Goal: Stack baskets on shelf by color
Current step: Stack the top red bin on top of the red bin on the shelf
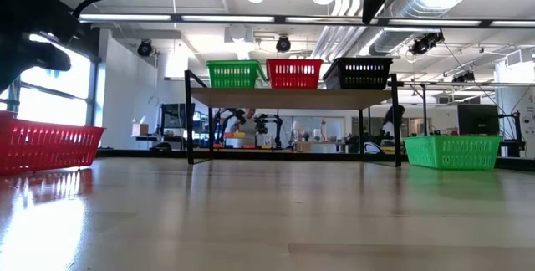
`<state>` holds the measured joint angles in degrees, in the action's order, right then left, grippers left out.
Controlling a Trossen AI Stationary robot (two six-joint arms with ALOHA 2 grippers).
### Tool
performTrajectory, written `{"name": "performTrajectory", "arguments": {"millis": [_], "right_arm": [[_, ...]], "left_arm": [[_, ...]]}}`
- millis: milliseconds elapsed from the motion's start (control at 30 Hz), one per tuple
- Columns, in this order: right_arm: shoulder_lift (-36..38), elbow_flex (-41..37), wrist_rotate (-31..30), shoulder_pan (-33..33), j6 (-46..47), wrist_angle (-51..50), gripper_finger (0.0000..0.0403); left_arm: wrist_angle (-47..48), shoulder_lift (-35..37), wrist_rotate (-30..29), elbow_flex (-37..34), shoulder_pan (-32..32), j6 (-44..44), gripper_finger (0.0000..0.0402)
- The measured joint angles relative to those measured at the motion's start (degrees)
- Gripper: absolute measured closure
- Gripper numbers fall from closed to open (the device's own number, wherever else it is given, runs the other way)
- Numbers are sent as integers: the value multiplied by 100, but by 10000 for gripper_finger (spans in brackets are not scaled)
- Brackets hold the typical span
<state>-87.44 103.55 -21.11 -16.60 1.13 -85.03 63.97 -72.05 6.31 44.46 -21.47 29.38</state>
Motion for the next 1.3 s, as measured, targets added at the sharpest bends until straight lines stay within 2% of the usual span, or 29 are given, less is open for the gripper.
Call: {"name": "performTrajectory", "arguments": {"millis": [100,267,400,533,733,800,933,1133,1300], "right_arm": [[0,0,3,0,16,0,295],[0,0,5,0,33,0,295],[0,0,5,0,33,2,295],[0,0,5,0,33,4,295],[0,0,6,0,20,82,295],[0,0,5,0,4,98,295],[0,0,5,0,-7,158,295],[-2,0,7,0,44,470,295],[-2,0,-1,0,267,629,295]], "left_arm": [[-185,-7,166,-131,0,-46,213],[-225,-28,54,-327,9,45,214],[-345,-33,129,-572,7,75,230],[-419,-33,47,-665,7,276,272],[-601,-33,187,-661,7,362,372],[-617,-32,182,-637,7,452,392],[-654,-32,193,-398,4,644,385],[-664,-31,156,230,4,708,396],[-662,-31,-187,818,4,851,398]]}}
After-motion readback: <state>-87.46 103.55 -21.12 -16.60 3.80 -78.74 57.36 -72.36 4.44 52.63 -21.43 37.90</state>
